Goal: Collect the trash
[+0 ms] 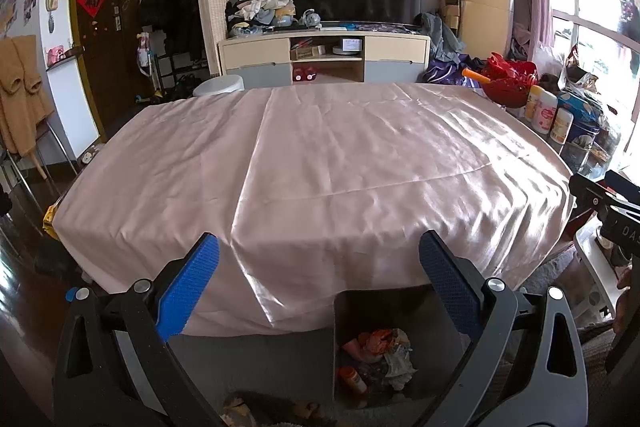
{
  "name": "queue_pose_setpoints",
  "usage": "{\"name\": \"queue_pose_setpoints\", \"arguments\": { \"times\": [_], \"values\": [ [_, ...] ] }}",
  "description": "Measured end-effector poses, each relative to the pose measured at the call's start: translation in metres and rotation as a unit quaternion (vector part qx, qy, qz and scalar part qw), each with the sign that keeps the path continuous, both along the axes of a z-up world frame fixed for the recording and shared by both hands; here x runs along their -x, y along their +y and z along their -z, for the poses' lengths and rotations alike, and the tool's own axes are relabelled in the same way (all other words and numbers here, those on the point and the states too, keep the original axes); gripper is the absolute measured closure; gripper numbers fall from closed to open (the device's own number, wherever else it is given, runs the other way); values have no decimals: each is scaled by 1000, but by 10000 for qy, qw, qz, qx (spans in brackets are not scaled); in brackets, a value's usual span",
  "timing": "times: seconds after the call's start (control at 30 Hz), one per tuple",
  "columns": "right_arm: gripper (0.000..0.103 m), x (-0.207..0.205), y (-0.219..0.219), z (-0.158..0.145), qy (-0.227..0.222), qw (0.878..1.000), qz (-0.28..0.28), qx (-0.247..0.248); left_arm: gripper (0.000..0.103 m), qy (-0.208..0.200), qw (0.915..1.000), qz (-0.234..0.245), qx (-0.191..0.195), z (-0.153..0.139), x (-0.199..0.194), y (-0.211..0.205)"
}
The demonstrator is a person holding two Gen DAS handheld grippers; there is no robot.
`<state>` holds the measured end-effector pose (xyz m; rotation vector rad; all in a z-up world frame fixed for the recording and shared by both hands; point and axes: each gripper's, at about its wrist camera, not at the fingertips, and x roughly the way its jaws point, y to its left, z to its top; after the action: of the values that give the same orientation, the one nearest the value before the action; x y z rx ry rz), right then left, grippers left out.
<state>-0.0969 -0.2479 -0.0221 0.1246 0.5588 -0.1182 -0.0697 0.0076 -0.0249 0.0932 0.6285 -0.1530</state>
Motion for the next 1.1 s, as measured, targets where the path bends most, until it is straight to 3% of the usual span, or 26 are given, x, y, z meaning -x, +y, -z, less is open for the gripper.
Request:
{"name": "queue_pose_setpoints", "arguments": {
  "times": [1.1],
  "values": [
    [3, -1, -3, 2, 46, 10000, 27, 7, 8, 0, 10000, -38, 36, 0, 0, 2]
  ]
}}
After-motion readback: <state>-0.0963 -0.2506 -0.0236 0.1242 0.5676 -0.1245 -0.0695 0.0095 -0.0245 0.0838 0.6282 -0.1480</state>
